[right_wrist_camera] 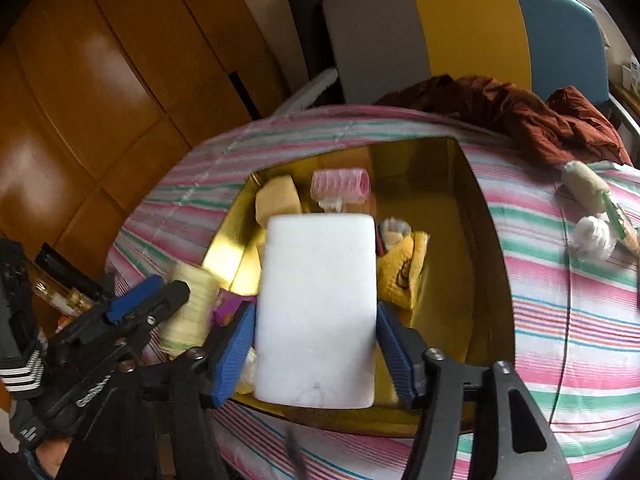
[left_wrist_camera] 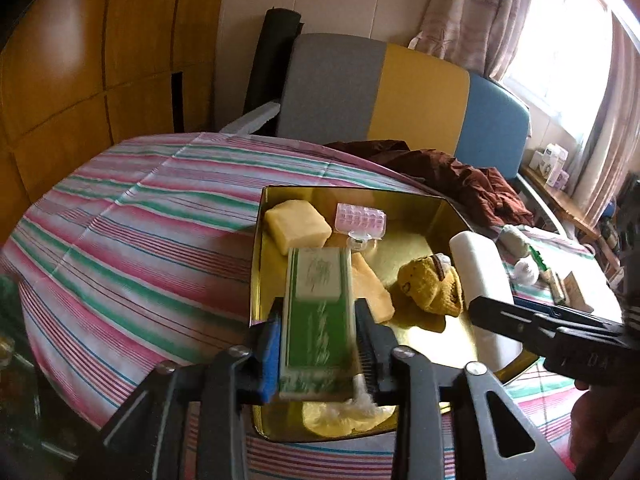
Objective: Organize objects
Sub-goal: 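Carry green box and white block into the gold tray and open both tools, then withdraw both tools from the tray toward the remaining items, then grasp the cream bird-print box with right tool while left tool approaches cracker packs, then grasp a green-edged cracker pack with left tool while right tool holds the cream box, then carry cracker pack and cream box over the gold tray with both tools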
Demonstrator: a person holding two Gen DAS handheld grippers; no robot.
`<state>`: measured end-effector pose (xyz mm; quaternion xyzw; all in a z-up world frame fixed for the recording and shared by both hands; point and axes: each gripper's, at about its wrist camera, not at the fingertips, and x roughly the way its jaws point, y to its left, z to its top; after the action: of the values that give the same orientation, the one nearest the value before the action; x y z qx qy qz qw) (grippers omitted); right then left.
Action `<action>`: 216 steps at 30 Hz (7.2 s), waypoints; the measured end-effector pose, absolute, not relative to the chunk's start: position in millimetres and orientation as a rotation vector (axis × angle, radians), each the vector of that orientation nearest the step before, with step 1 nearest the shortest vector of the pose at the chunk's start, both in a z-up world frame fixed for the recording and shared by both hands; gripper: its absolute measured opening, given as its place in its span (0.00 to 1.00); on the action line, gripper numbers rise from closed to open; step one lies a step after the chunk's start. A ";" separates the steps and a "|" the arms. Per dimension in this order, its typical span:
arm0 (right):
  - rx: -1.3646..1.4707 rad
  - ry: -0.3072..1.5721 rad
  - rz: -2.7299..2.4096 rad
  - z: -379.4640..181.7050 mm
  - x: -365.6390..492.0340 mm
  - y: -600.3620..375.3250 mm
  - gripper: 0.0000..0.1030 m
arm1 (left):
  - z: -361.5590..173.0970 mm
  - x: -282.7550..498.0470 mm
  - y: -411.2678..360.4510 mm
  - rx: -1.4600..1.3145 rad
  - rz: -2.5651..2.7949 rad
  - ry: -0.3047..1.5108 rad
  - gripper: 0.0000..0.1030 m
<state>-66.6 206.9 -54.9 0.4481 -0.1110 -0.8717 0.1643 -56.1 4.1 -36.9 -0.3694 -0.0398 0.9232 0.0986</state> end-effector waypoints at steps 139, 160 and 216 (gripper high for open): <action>1.711 -0.920 -3.066 -88.4 -57.7 610.8 0.54 | -37.3 -87.0 303.6 -0.969 2.227 0.529 0.77; 1.708 -1.029 -2.996 -90.3 -55.2 614.2 0.54 | -47.3 -124.2 440.2 -0.732 1.914 0.851 0.70; 1.492 -0.741 -3.078 -73.5 -66.3 585.7 0.51 | -117.6 -29.3 369.0 -1.056 2.179 0.571 0.46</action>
<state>-66.3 585.7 -73.5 0.4194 -0.2084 -0.8654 -0.1783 -29.3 369.0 -117.6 -0.4020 0.2175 0.8294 0.3212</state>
